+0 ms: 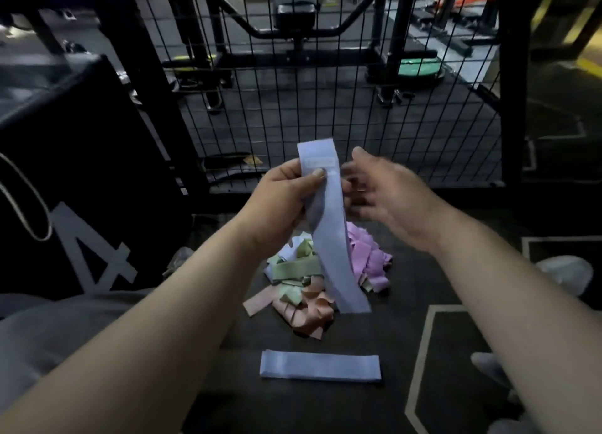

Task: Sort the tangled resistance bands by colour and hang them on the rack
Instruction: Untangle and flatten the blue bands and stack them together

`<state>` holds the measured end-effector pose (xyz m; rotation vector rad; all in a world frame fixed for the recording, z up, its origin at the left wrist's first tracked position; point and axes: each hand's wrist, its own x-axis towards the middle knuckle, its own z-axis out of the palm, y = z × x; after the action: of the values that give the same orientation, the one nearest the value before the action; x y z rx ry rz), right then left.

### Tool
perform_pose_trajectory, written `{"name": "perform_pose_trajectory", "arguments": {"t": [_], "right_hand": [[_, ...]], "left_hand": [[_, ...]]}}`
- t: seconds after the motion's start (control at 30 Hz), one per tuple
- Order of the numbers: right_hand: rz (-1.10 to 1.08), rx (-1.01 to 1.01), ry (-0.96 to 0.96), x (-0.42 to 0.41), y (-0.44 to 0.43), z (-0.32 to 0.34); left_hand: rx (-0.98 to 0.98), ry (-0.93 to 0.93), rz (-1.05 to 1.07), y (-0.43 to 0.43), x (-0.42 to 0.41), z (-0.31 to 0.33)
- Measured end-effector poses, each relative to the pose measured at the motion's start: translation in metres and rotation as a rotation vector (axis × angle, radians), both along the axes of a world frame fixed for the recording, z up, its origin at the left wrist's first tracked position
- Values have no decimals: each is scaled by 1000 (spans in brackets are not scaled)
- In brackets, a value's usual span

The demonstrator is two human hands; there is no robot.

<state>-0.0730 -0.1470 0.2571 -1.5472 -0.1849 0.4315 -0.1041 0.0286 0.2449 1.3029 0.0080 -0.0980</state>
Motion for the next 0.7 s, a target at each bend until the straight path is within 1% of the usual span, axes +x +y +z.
{"name": "perform_pose_trajectory", "arguments": {"t": [0.03,0.07,0.1,0.2,0.3,0.37,0.5,0.53,0.63,0.7], "right_hand": [[103,-16,58,-7,-1,3],[188,-66,66,-14,-3,4],[243,-120,32,-21,-4,3],[232,-231,-126,-31,-9,-1],[200,-205,-154,-35,-15,-2],[207,-164,-142,-40,-17,1],[204,-159,-193,-50,-24,9],[243,-172,-179,-52,-28,12],[472,-277,-66,-64,-35,19],[566,-309,-14,-68,-37,15]], "left_hand": [[-45,-2,16,0,-5,5],[-82,-5,33,-1,-9,10],[-120,-5,48,-1,-14,15],[-183,-18,77,4,-22,29],[-188,-46,107,9,-27,39],[-170,-78,130,12,-29,43],[-8,-111,309,19,-27,51],[-4,-103,357,22,-27,53],[-32,-76,484,30,-25,64],[3,-80,542,34,-25,68]]}}
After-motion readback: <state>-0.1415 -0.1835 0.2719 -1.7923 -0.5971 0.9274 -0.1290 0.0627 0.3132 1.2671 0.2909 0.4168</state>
